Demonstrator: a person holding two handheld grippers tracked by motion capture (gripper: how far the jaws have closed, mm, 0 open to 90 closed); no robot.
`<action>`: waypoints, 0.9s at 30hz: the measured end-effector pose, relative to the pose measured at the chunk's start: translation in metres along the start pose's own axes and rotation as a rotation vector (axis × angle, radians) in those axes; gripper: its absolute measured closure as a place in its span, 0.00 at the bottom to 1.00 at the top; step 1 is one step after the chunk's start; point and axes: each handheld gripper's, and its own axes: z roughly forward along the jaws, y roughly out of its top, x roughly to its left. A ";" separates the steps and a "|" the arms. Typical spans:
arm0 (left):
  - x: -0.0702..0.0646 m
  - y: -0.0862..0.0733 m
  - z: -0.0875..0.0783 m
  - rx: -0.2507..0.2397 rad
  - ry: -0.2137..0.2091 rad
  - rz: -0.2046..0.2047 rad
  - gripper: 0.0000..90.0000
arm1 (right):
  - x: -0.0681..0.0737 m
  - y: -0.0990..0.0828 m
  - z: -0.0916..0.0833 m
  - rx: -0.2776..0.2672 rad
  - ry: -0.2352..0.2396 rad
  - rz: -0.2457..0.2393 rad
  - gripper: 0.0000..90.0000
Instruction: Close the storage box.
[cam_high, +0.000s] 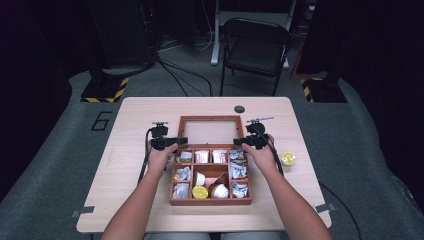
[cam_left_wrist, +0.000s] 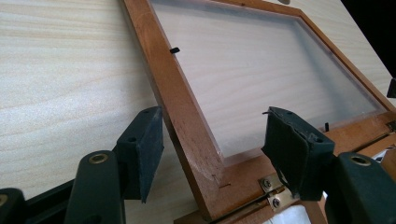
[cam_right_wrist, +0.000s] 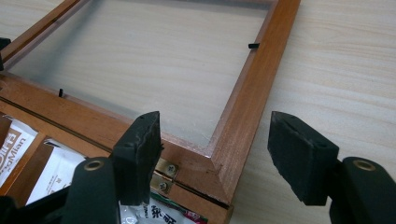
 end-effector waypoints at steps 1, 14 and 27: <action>0.001 0.000 0.001 0.000 0.000 0.006 0.41 | 0.000 0.000 0.000 0.001 0.001 0.002 0.38; 0.002 -0.001 0.008 0.014 -0.001 -0.007 0.40 | -0.003 0.000 0.008 0.016 0.005 0.019 0.37; 0.005 -0.001 0.013 0.003 -0.021 -0.047 0.38 | -0.010 0.000 0.013 0.015 0.037 0.059 0.33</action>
